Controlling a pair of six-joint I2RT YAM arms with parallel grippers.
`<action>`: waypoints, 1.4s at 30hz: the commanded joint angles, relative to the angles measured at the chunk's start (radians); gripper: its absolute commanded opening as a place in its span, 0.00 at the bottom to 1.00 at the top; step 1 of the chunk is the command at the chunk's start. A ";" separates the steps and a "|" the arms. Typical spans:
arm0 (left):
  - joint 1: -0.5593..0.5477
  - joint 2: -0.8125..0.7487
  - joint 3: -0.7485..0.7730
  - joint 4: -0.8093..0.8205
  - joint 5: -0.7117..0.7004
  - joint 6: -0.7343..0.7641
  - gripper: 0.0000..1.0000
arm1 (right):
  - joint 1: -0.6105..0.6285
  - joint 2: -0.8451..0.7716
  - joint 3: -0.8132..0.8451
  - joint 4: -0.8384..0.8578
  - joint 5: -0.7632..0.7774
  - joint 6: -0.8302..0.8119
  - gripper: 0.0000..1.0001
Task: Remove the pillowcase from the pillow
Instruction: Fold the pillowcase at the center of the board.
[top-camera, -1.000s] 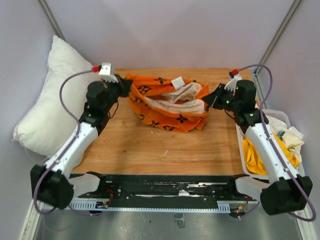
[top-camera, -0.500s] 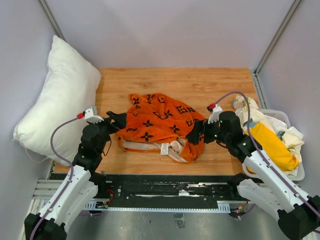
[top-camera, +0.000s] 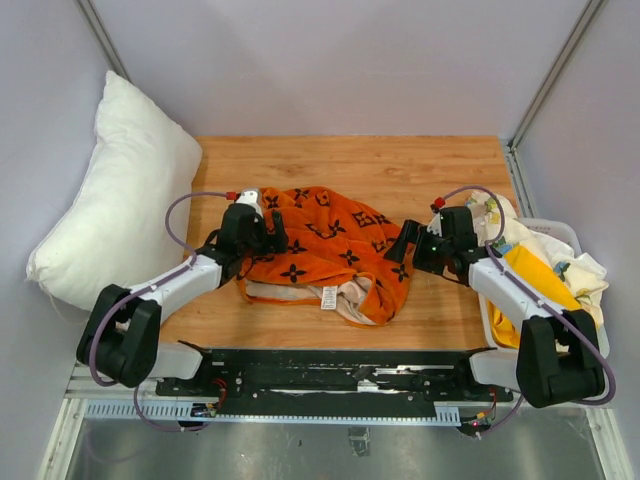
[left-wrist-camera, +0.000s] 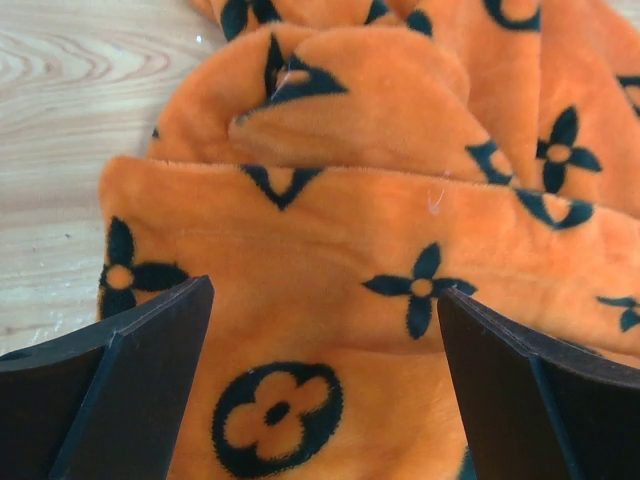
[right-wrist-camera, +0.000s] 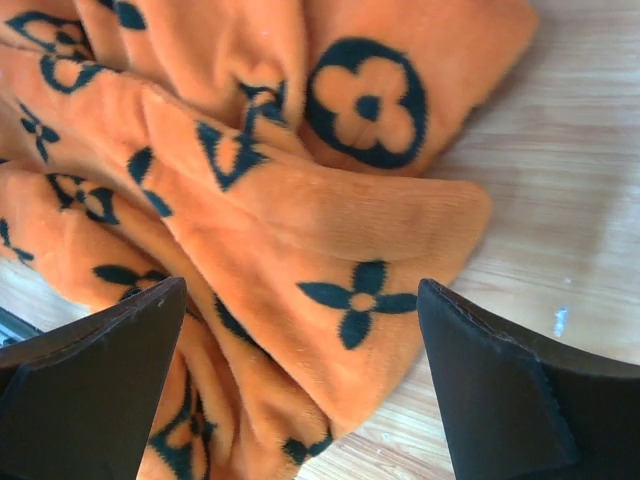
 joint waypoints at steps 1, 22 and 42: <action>-0.014 -0.009 -0.020 0.048 -0.021 0.042 0.99 | -0.082 -0.022 -0.041 0.061 -0.031 0.012 0.98; 0.163 -0.183 -0.152 0.003 -0.022 -0.016 0.99 | -0.240 0.237 -0.225 0.453 -0.183 0.173 0.60; 0.293 -0.092 -0.206 0.173 0.033 -0.049 0.99 | -0.239 -0.018 -0.238 0.190 -0.094 0.119 0.20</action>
